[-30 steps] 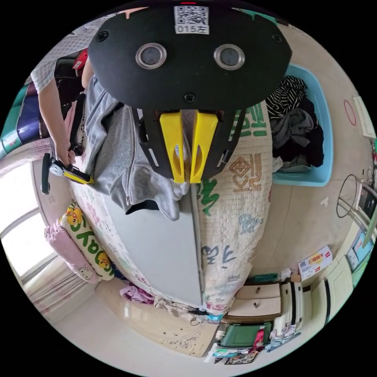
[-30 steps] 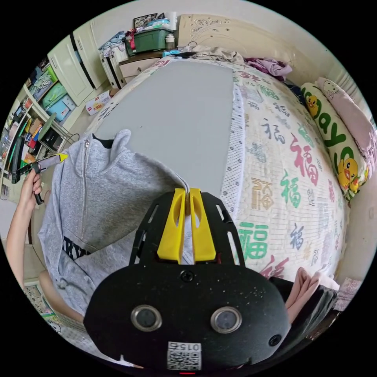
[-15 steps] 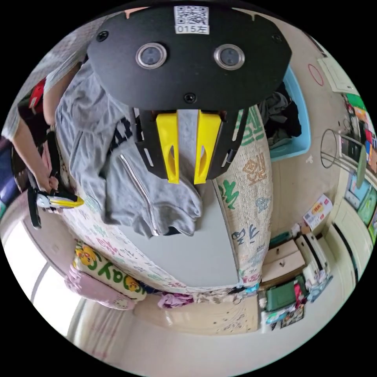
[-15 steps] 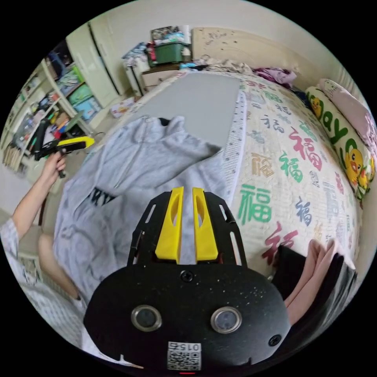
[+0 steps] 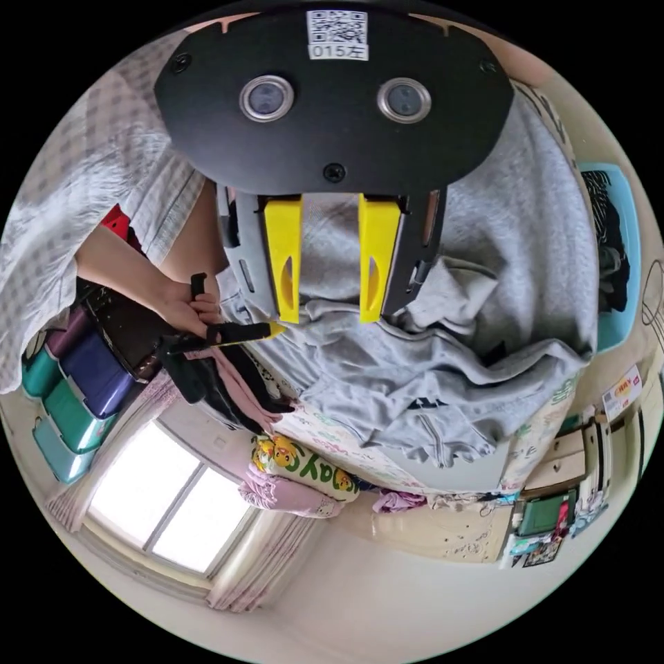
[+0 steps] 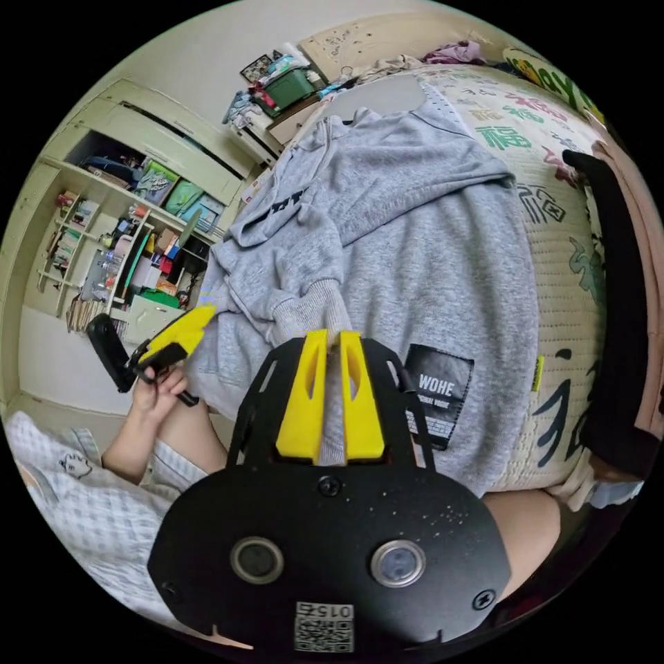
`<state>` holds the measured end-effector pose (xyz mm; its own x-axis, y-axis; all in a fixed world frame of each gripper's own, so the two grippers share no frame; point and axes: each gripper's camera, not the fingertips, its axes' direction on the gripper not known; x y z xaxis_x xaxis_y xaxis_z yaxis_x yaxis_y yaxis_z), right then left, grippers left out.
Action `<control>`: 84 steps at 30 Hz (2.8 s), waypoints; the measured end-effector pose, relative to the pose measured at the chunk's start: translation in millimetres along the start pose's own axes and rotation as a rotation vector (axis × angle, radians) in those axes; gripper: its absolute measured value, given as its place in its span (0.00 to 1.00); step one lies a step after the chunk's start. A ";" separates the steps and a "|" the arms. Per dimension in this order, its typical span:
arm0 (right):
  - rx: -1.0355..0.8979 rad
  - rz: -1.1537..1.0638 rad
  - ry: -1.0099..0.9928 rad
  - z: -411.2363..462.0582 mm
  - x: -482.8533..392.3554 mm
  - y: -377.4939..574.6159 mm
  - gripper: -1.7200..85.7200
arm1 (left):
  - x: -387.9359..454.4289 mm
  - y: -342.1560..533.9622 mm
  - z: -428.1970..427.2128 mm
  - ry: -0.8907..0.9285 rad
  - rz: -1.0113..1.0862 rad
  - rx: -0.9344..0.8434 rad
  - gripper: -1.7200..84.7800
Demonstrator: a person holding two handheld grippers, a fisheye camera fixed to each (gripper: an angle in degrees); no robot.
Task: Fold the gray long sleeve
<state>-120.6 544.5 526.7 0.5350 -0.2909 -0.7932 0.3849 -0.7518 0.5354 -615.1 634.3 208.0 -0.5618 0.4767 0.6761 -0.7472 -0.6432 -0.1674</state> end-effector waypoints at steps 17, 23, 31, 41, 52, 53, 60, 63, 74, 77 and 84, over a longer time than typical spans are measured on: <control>0.191 -0.064 -0.428 -72.5 -106.4 9.7 0.03 | 163.8 100.8 1.9 -0.430 0.149 0.230 0.19; 0.122 -0.294 -0.408 -66.5 -145.2 27.4 0.05 | 129.9 172.2 -40.1 -0.481 -0.028 0.338 0.06; 0.001 -0.492 -0.149 8.5 -189.9 31.7 0.14 | 42.3 266.3 -144.0 -0.571 -0.340 0.458 0.04; -0.249 -0.715 0.199 124.8 -278.0 -2.7 0.12 | 24.5 273.5 -160.1 -0.516 -0.210 0.397 0.04; 0.486 0.266 0.916 -321.8 -23.3 -88.1 0.08 | -187.9 201.9 -330.0 -0.865 -0.623 0.397 0.09; 0.553 0.338 0.763 -353.4 0.4 -56.8 0.09 | -177.4 217.4 -333.8 -0.785 -0.597 0.469 0.09; 0.300 0.118 0.326 -246.0 15.8 110.6 0.09 | -107.6 302.2 -239.8 -0.347 -0.607 0.300 0.09; 0.148 0.144 0.133 -181.9 16.0 155.0 0.11 | -87.3 303.0 -213.6 -0.263 -0.613 0.180 0.09; -0.191 0.160 0.121 -114.2 4.1 179.6 0.15 | -86.4 214.1 -163.2 -0.220 -0.540 -0.201 0.12; -0.236 0.166 0.146 -111.4 3.7 178.1 0.14 | -91.6 188.2 -139.5 -0.170 -0.524 -0.353 0.12; -0.189 0.166 0.164 -145.4 3.3 184.5 0.08 | -70.9 119.1 -168.9 -0.182 -0.462 -0.369 0.04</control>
<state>61.6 490.9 665.1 0.7109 -0.2898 -0.6408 0.4066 -0.5741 0.7107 -724.2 625.1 18.9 -0.1056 0.5260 0.8439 -0.9906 -0.1294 -0.0433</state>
